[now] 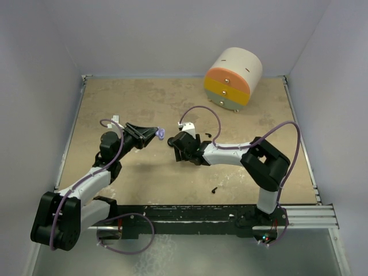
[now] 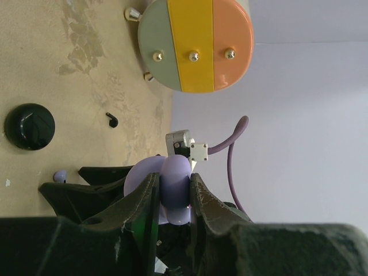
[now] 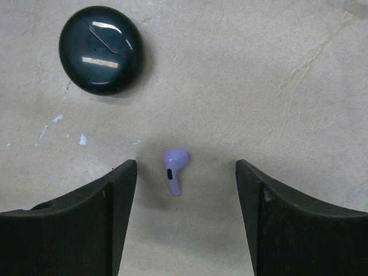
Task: Insert the wireless bluetooth earbuds into the charging case
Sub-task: Pick up the earbud from the center of the board.
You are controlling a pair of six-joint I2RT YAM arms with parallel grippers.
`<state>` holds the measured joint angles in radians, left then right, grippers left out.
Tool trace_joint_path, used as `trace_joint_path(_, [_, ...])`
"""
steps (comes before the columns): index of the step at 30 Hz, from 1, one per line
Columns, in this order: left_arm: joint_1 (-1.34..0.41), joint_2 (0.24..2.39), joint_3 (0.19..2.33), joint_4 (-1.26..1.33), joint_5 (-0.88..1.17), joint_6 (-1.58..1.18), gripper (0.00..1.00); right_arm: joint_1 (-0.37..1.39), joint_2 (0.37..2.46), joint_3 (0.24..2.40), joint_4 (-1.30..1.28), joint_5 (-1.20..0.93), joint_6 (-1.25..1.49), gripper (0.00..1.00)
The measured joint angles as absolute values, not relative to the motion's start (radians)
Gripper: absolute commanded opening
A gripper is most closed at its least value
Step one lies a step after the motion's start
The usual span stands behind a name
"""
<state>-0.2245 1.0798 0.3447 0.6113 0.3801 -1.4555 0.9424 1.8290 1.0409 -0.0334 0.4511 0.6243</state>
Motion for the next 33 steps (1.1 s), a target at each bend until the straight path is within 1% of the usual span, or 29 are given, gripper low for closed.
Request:
trace_joint_path(6, [-0.224, 1.08, 0.345, 0.611, 0.38, -1.456, 0.0, 0.948, 1.843, 1.051, -0.011, 0.45, 0.617, 0.61])
trace_joint_path(12, [-0.224, 1.08, 0.345, 0.611, 0.381, -1.456, 0.0, 0.948, 1.844, 1.051, -0.005, 0.448, 0.617, 0.54])
trace_joint_path(33, [-0.223, 1.08, 0.344, 0.611, 0.381, -1.456, 0.0, 0.948, 1.858, 1.051, 0.039, 0.431, 0.617, 0.42])
